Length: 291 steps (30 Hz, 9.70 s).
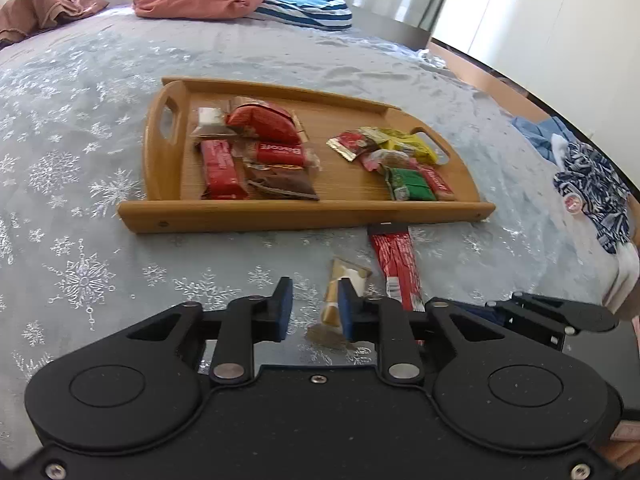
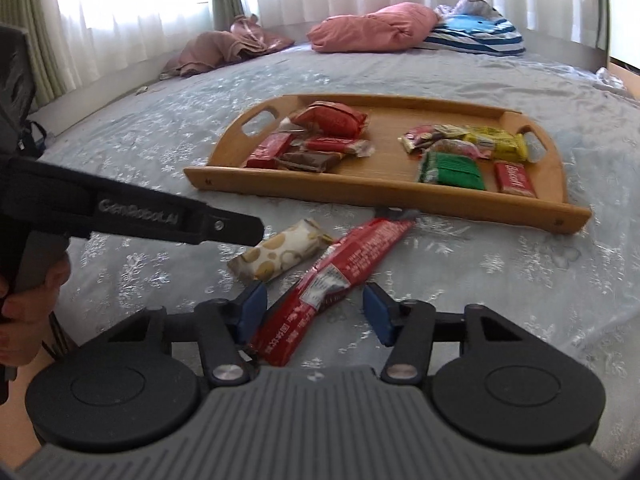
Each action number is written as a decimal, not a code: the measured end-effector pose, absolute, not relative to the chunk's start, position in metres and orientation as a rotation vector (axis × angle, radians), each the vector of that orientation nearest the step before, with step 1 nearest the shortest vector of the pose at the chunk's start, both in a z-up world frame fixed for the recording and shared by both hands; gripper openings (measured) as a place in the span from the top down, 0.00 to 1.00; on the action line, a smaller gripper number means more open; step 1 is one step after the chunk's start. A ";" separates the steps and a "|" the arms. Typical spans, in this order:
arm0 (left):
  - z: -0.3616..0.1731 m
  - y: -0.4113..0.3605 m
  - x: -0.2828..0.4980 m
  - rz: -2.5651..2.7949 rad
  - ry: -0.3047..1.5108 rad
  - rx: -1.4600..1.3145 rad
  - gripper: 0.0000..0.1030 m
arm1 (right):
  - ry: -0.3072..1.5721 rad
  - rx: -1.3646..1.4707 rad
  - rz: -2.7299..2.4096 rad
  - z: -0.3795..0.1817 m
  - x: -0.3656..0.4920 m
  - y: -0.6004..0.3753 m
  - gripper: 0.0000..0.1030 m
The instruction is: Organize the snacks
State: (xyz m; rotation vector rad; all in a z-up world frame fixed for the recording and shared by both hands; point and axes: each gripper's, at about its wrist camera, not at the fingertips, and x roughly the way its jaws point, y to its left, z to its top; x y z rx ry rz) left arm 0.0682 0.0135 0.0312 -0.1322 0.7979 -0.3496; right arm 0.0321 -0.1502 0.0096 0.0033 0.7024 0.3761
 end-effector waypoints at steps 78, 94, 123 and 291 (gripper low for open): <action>0.106 0.030 0.200 -0.231 0.648 -0.172 0.80 | 0.579 0.527 0.044 0.107 0.174 -0.248 0.80; 0.055 0.016 0.303 -0.170 0.751 -0.141 0.80 | 0.714 0.856 -0.024 0.031 0.301 -0.239 0.80; 0.040 0.009 0.318 -0.180 0.766 -0.112 0.79 | 0.883 0.604 -0.060 0.016 0.331 -0.211 0.75; -0.004 0.010 0.058 -0.094 0.750 0.014 0.00 | 0.657 -0.063 0.069 -0.022 0.055 -0.185 0.00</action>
